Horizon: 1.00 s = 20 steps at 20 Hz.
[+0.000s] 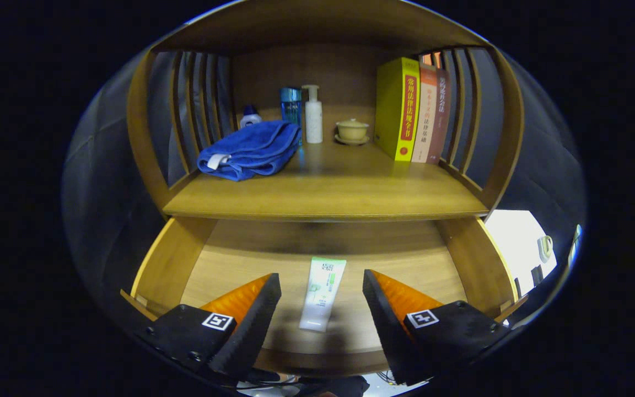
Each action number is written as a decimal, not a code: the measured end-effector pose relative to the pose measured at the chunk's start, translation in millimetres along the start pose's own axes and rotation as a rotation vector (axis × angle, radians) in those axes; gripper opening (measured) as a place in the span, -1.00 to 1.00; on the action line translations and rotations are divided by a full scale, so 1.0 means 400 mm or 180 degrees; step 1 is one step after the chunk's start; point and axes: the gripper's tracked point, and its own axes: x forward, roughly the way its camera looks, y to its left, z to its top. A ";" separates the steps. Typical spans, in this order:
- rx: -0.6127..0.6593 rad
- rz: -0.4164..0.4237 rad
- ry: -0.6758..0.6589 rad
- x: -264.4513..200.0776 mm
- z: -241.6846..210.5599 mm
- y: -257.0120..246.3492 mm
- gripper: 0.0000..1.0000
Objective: Pull open the drawer, take out the items inside it, and place them on the countertop above the cabinet.
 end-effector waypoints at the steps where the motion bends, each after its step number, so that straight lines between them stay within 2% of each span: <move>1: -0.0011 -0.0008 0.0106 0.020 -0.004 0.000 0.97; 6: 0.0177 0.0060 0.0782 0.130 -0.075 0.005 0.98; 9: 0.0376 0.0112 0.1046 0.156 -0.111 0.001 0.94; 12: 0.0460 0.0109 0.1200 0.168 -0.135 0.001 0.90; 20: 0.0371 0.0062 0.1486 0.192 -0.159 0.011 0.85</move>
